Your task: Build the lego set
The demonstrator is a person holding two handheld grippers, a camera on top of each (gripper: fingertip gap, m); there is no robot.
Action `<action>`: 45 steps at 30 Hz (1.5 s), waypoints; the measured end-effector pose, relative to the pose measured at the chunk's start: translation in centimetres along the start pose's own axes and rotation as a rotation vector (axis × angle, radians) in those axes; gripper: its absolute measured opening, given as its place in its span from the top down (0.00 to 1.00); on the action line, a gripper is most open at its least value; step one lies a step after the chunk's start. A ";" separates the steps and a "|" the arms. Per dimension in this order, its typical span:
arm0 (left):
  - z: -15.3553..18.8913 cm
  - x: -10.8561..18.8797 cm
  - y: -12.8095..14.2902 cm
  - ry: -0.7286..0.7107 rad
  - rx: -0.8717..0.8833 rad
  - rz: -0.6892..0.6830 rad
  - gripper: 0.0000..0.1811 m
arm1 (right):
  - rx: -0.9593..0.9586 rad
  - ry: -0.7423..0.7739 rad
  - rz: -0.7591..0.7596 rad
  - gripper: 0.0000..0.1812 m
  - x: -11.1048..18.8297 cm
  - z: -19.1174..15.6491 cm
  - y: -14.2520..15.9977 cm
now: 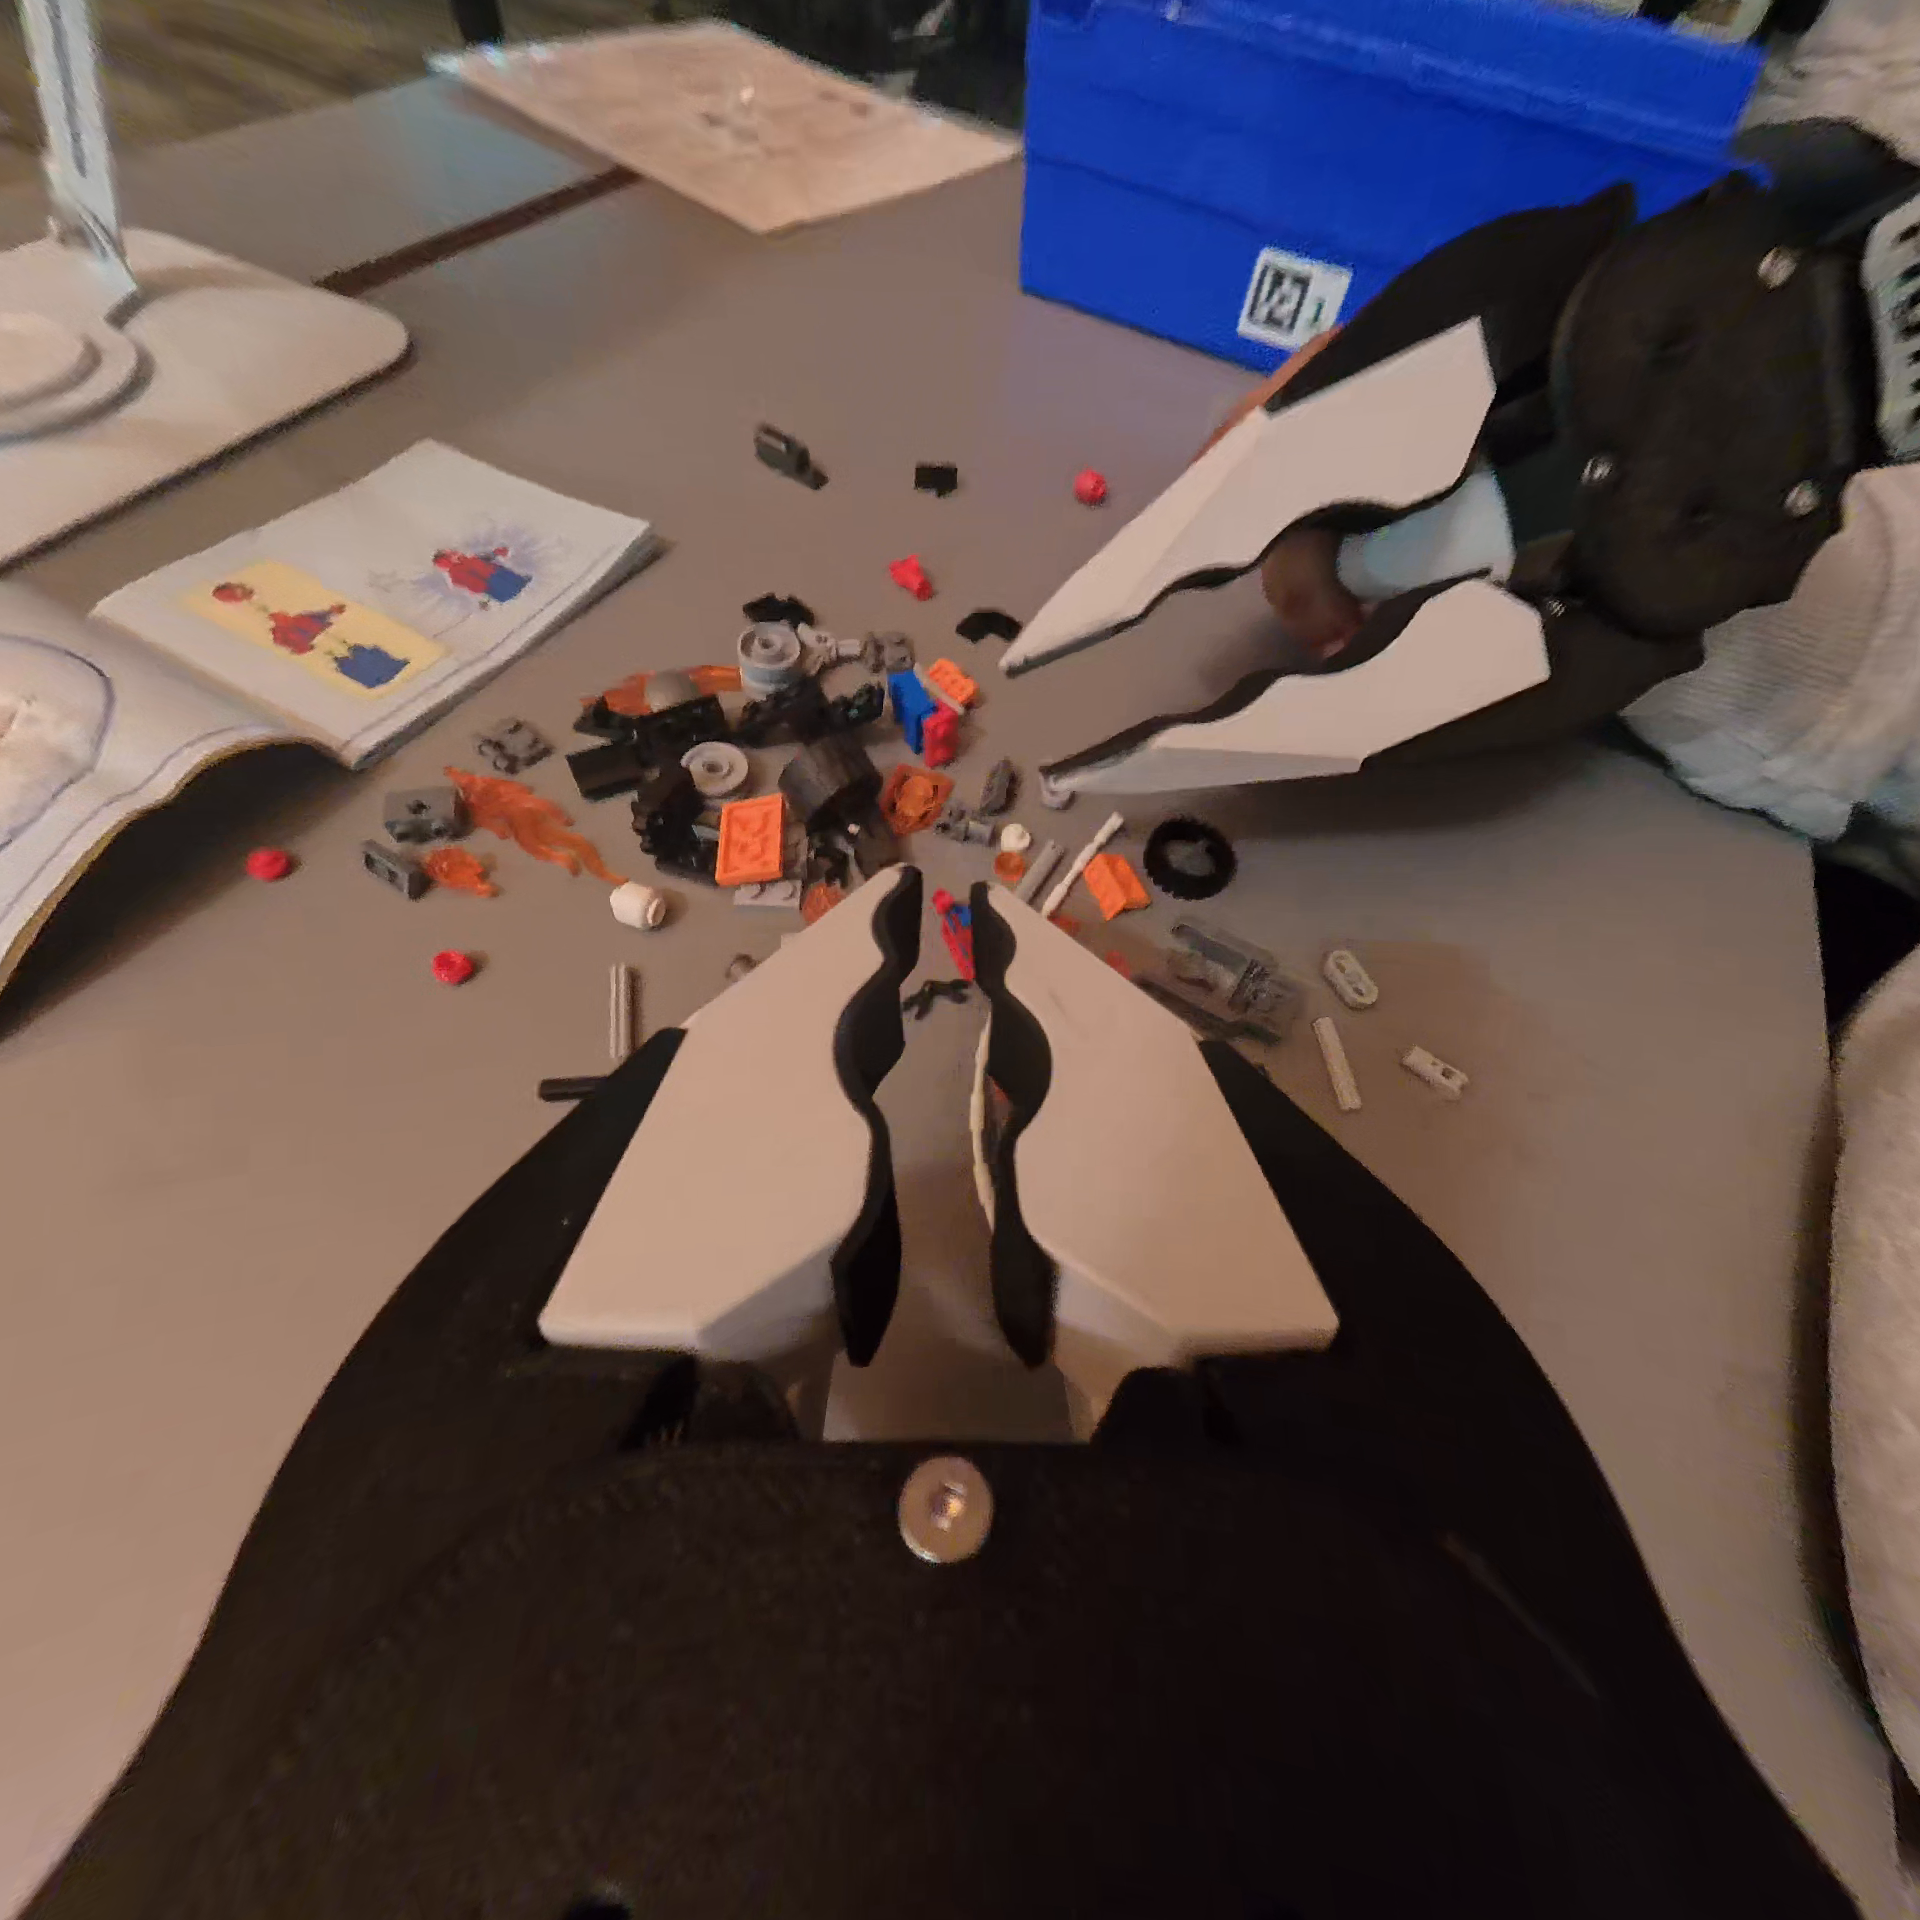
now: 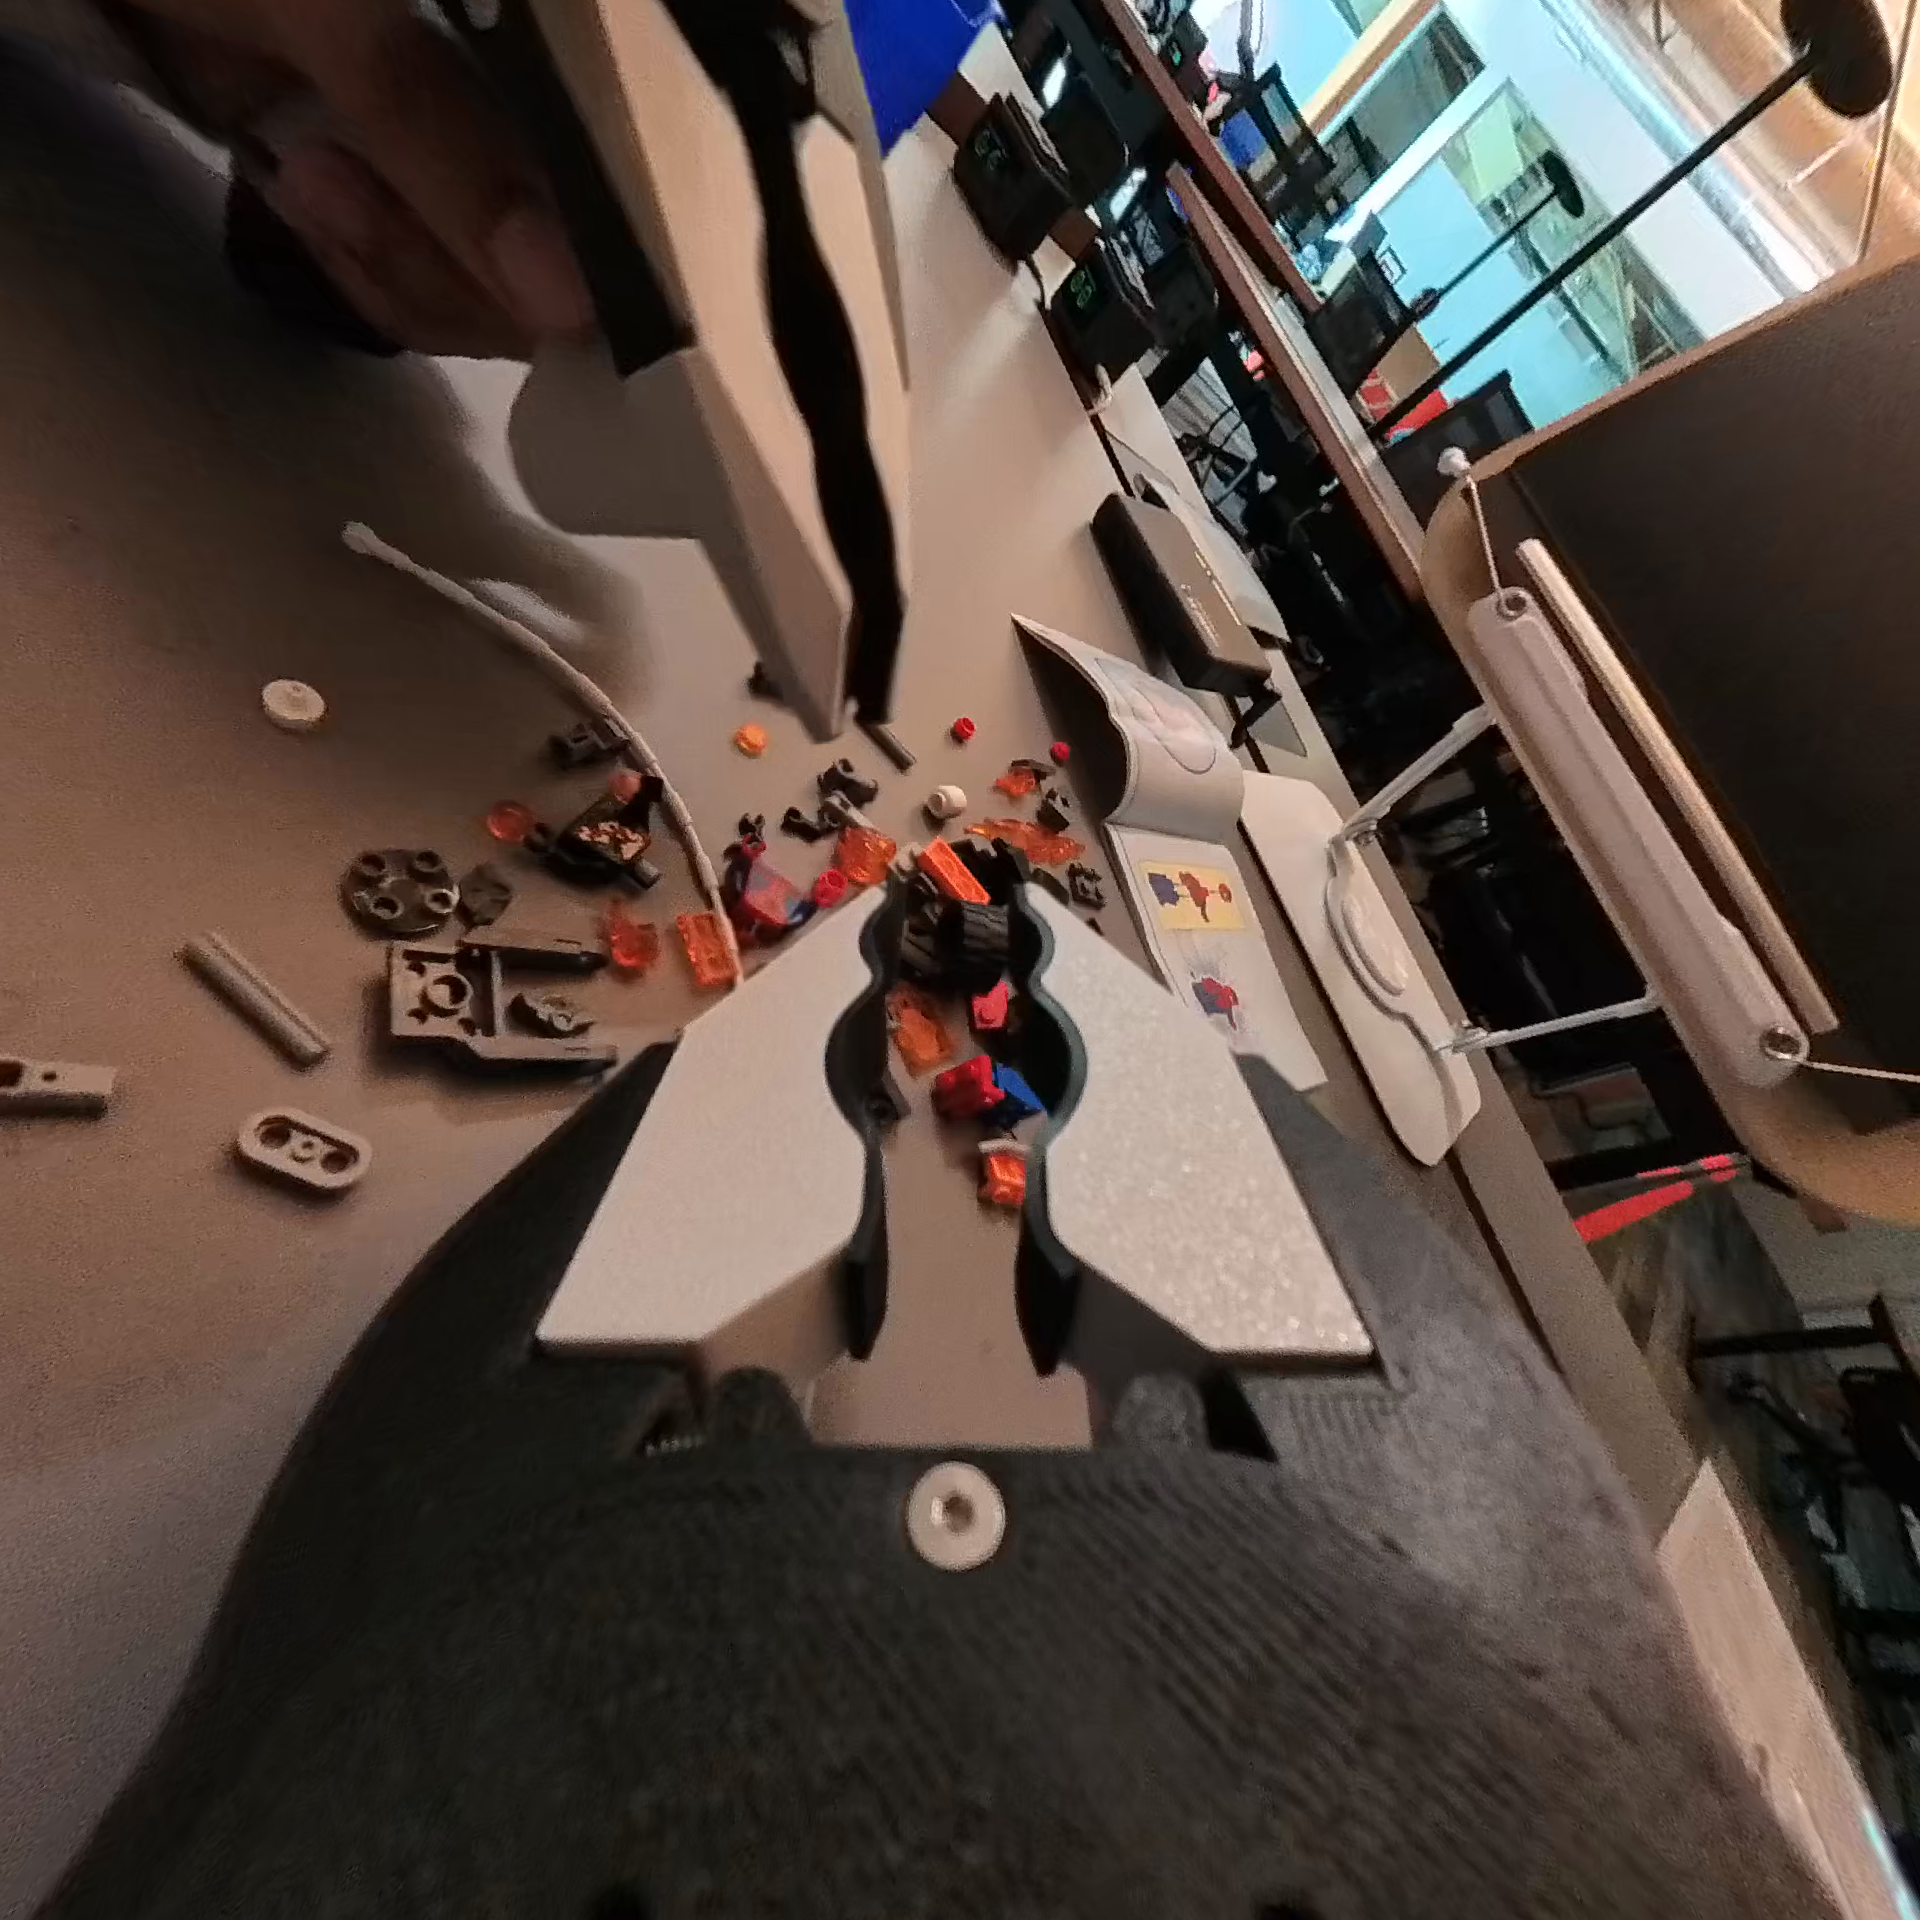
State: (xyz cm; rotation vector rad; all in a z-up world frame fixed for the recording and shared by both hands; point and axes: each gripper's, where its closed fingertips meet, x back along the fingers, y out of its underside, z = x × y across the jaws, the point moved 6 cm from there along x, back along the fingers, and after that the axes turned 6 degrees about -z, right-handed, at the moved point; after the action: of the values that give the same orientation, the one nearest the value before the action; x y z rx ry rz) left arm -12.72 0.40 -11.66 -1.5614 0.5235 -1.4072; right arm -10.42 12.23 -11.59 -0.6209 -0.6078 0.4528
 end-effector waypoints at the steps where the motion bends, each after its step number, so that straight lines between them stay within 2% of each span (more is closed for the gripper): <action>1: 0.1 -0.4 0.2 0.000 0.002 -0.039 0.95 | -0.009 0.005 -0.008 0.90 0.0 0.1 0.1; 3: 0.1 -1.2 0.7 -0.018 -0.002 -0.122 0.91 | -0.021 0.009 -0.018 0.90 -0.1 0.3 0.3; 7: 0.4 -2.5 1.4 -0.063 -0.051 -0.241 0.91 | -0.022 0.014 -0.019 0.90 0.0 0.4 0.3; 11: 0.7 -2.8 1.7 -0.062 -0.085 -0.276 0.97 | -0.012 0.016 -0.023 0.90 -0.1 0.3 0.2; 15: 0.8 -2.7 1.6 -0.044 -0.082 -0.268 0.99 | -0.012 0.016 -0.028 0.90 -0.1 0.3 0.3; 20: 0.4 -2.0 1.2 -0.034 -0.043 -0.199 0.99 | -0.102 -0.008 -0.005 0.89 0.0 0.6 0.3; 25: -0.4 -0.3 -0.1 -0.033 0.052 -0.006 0.99 | -0.572 -0.205 0.227 0.88 1.1 2.4 -0.8; 29: -0.5 1.3 -1.6 -0.035 0.085 0.168 0.99 | -0.870 -0.377 0.324 0.82 1.2 3.1 -0.7; 33: 0.7 1.7 -2.7 -0.031 0.059 0.270 0.99 | -1.101 -0.545 0.404 0.80 1.0 3.2 -1.1; 35: 1.4 1.3 -3.0 -0.002 0.070 0.281 0.99 | -1.148 -0.582 0.412 0.81 0.7 3.0 -1.0; 40: 2.6 0.4 -3.2 0.014 0.040 0.263 0.99 | -1.167 -0.593 0.414 0.94 0.7 2.9 -0.8; 45: 2.9 0.2 -3.1 0.039 0.031 0.255 0.99 | -1.138 -0.571 0.376 0.96 0.8 3.2 -0.4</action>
State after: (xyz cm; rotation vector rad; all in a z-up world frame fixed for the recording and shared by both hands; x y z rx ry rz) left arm -10.80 2.66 -8.65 -1.3907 0.6952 -1.2463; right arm -11.80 13.72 -8.91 -1.7383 -1.3186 0.6265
